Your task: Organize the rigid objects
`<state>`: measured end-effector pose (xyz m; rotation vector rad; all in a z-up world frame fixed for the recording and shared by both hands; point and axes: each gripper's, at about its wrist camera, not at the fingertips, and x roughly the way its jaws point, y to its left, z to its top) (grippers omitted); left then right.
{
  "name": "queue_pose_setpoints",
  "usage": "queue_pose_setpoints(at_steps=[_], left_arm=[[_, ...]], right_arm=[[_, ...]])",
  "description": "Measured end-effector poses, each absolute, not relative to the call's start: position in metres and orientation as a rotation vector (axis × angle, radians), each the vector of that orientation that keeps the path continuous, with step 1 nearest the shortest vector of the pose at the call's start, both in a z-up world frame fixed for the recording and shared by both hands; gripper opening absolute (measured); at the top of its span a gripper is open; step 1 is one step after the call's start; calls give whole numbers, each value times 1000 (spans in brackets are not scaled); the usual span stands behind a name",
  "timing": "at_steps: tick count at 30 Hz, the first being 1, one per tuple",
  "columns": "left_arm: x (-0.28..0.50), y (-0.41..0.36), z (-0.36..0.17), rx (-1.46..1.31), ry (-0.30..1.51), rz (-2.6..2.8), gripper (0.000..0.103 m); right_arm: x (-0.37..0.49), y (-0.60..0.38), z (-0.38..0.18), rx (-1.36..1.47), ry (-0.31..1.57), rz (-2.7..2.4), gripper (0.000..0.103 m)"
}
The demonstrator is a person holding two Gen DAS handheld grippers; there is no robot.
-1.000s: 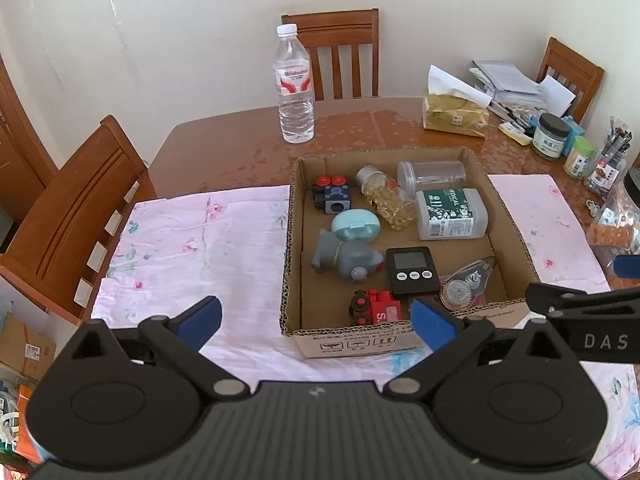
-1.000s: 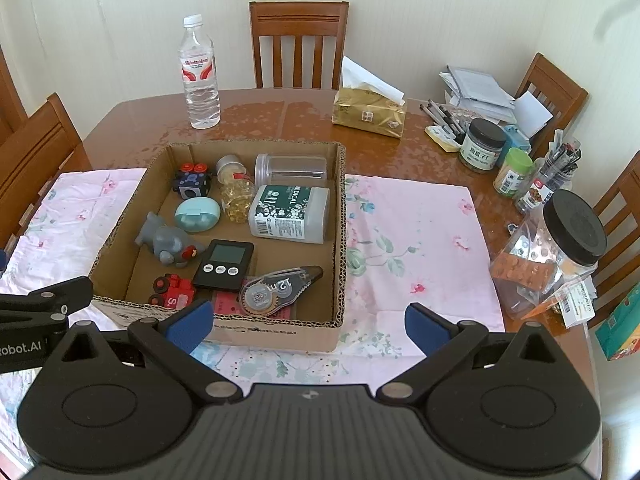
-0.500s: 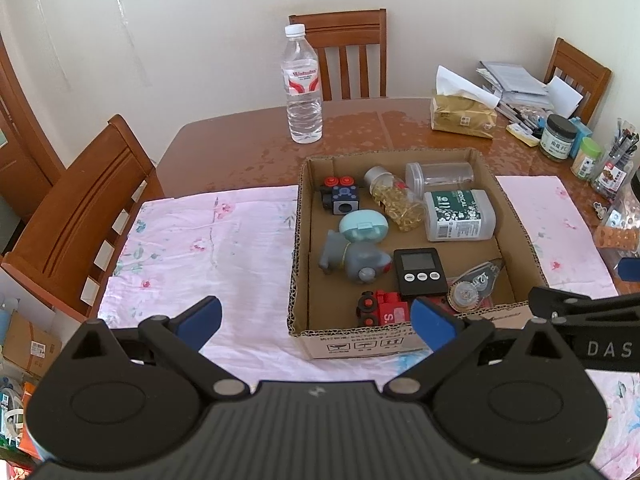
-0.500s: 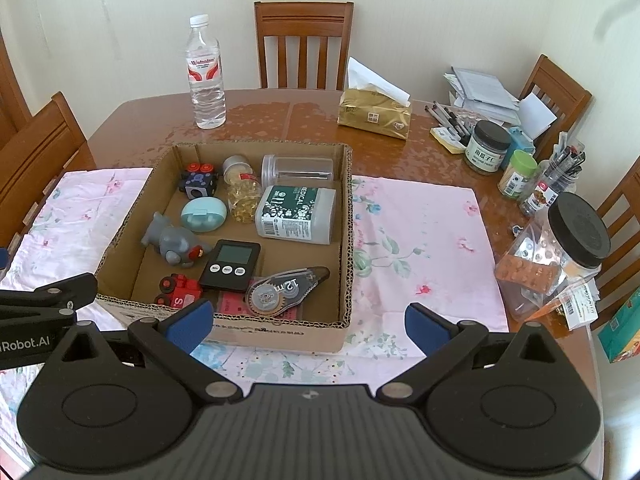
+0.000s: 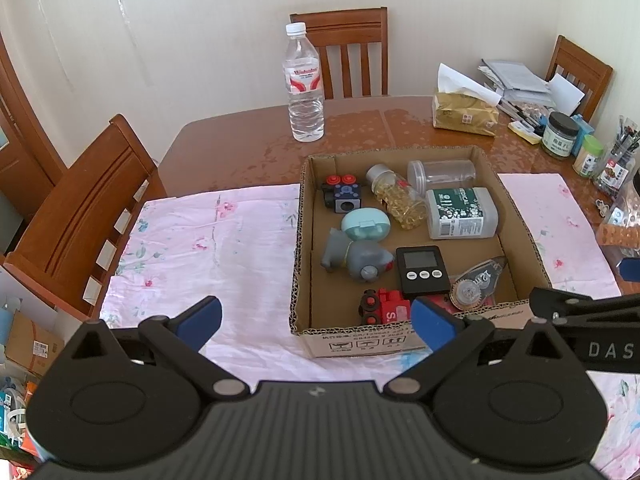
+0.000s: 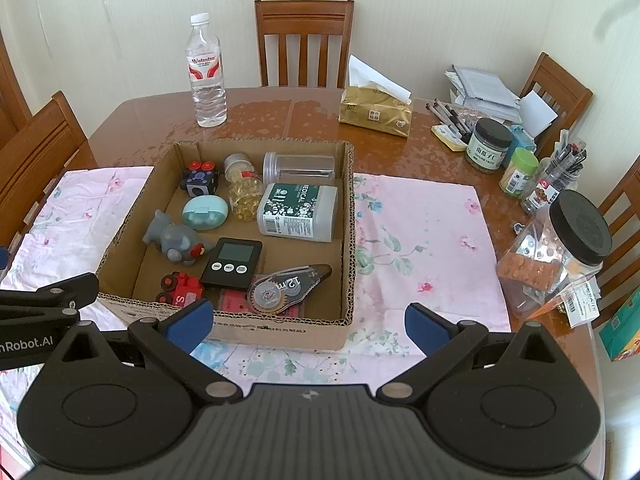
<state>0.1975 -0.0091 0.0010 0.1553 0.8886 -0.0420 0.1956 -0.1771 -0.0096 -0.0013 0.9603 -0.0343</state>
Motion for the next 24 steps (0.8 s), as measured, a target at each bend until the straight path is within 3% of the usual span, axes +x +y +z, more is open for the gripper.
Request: queue_pose_setpoints(at_steps=[24], left_arm=[[196, -10, 2, 151, 889, -45, 100]], right_arm=[[195, -178, -9, -1, 961, -36, 103]])
